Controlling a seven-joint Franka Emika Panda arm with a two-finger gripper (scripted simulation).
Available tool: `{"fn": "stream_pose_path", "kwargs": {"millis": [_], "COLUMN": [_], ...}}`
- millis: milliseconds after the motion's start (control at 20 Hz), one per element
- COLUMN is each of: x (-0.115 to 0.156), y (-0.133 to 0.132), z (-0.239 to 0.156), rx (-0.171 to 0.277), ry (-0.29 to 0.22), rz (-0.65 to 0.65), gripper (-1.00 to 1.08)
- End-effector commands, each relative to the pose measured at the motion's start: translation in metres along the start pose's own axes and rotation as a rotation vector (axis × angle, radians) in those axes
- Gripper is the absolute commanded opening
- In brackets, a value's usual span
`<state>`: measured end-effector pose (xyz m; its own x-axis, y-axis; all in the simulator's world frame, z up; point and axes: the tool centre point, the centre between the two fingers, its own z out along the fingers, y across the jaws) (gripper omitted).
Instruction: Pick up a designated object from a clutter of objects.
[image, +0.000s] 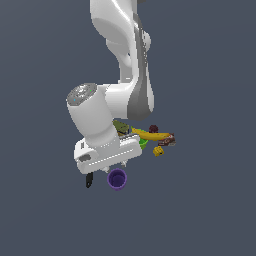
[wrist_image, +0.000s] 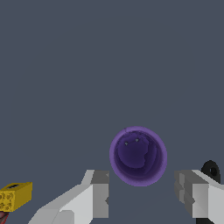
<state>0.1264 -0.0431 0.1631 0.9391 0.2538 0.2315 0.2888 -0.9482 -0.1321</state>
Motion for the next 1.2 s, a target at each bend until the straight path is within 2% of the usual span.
{"fn": "stream_pose_path", "kwargs": {"millis": [0, 500, 1150], "x": [-0.001, -0.009, -0.010], "y": [0.014, 0.047, 0.051], "z": [0.016, 0.053, 0.073], "rx": [0.007, 0.016, 0.016], "ry": [0.019, 0.063, 0.068], "rz": [-0.017, -0.047, -0.050], "gripper": [0.28, 0.28, 0.28]}}
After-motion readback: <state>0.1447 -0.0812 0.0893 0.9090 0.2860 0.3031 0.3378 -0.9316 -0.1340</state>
